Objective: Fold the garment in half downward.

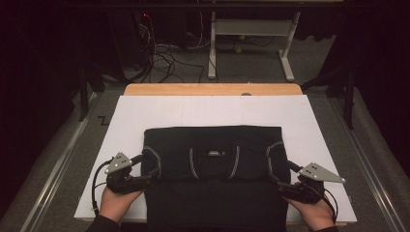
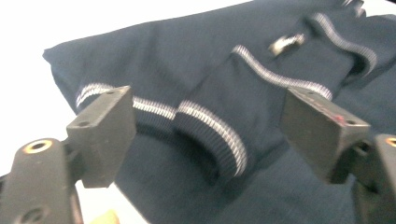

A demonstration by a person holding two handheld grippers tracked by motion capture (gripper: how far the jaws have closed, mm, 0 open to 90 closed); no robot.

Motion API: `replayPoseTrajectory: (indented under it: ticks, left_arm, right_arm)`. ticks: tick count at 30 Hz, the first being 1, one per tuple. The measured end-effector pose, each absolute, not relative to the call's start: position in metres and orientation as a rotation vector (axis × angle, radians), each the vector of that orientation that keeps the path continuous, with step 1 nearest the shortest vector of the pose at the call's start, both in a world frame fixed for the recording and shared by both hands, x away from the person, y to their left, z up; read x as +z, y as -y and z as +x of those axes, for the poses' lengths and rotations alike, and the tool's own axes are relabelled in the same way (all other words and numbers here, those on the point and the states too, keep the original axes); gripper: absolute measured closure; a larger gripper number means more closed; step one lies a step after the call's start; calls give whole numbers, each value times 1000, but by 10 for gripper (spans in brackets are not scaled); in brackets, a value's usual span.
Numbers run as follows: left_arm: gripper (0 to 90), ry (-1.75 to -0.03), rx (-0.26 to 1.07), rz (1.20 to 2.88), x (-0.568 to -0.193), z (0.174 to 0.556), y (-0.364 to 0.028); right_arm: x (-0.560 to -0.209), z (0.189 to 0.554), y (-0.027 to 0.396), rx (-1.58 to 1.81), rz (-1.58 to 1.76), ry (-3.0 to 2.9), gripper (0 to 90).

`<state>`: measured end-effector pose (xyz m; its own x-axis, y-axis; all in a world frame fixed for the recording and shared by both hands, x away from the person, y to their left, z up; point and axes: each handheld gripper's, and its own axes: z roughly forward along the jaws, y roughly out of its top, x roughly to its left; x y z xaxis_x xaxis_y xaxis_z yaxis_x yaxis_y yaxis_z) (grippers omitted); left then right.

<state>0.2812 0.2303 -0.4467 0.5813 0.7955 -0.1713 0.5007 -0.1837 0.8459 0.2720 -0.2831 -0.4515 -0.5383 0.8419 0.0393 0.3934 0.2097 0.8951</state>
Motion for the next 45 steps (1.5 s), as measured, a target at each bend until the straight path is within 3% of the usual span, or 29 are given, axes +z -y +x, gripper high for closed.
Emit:
replayPoseTrajectory:
  ticks: [5, 9, 25, 29, 35, 40, 45]
  left_arm:
    - [45, -1051, 389, 1865, -442, 294, -223]
    - [0, -1051, 365, 1855, -438, 304, -215]
    - [6, -1035, 284, 1934, -430, 356, -153]
    - [73, -1064, 214, 1976, -435, 368, -138]
    - [279, -1152, 174, 2098, -457, 381, -124]
    - [394, -1147, 166, 2166, -467, 381, -119]
    - [592, -1109, 171, 2175, -468, 376, -116]
  right_arm:
    - [-445, 277, 282, 1332, 1146, -2014, 131]
    - [-436, 286, 275, 1343, 1156, -2002, 1]
    - [-421, 340, 212, 1292, 1053, -2099, 16]
    - [-424, 355, 201, 1254, 1087, -2143, 88]
    - [-442, 369, 193, 1143, 1171, -2250, 337]
    - [-460, 374, 187, 1055, 1199, -2314, 417]
    - [-468, 372, 183, 1022, 1200, -2349, 539]
